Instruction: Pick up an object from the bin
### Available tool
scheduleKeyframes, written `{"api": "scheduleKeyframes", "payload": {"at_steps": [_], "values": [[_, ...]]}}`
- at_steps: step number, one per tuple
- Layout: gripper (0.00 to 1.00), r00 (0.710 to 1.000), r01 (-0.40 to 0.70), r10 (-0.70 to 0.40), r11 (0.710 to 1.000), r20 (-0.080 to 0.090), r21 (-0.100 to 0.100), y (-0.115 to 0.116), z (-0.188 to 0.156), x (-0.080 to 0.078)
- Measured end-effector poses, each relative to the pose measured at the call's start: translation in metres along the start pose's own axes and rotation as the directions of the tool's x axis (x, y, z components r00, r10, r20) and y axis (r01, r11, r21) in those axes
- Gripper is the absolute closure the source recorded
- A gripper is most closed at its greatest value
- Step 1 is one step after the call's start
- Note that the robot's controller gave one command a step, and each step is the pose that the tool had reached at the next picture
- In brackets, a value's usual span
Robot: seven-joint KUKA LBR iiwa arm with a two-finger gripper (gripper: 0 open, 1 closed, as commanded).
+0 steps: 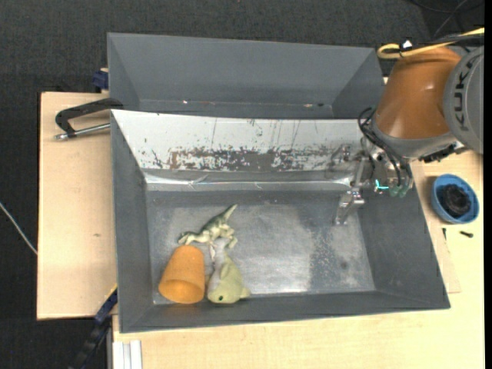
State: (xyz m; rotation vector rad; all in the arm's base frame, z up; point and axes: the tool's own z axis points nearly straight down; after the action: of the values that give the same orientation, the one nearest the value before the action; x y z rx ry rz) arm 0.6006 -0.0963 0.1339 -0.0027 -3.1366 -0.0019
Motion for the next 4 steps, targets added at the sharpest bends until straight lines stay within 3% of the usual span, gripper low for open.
{"api": "scheduleKeyframes", "payload": {"at_steps": [1,2,3,4], "values": [[0.00,0.988,0.156,-0.156,0.988,0.013,-0.001,0.097,-0.034,0.004],[0.00,0.960,0.281,-0.281,0.960,0.005,0.000,0.145,-0.014,0.008],[0.00,0.944,0.330,-0.330,0.944,0.011,0.003,0.206,0.063,0.018],[0.00,0.727,0.686,-0.686,0.727,0.015,0.009,0.178,0.061,0.006]]}}
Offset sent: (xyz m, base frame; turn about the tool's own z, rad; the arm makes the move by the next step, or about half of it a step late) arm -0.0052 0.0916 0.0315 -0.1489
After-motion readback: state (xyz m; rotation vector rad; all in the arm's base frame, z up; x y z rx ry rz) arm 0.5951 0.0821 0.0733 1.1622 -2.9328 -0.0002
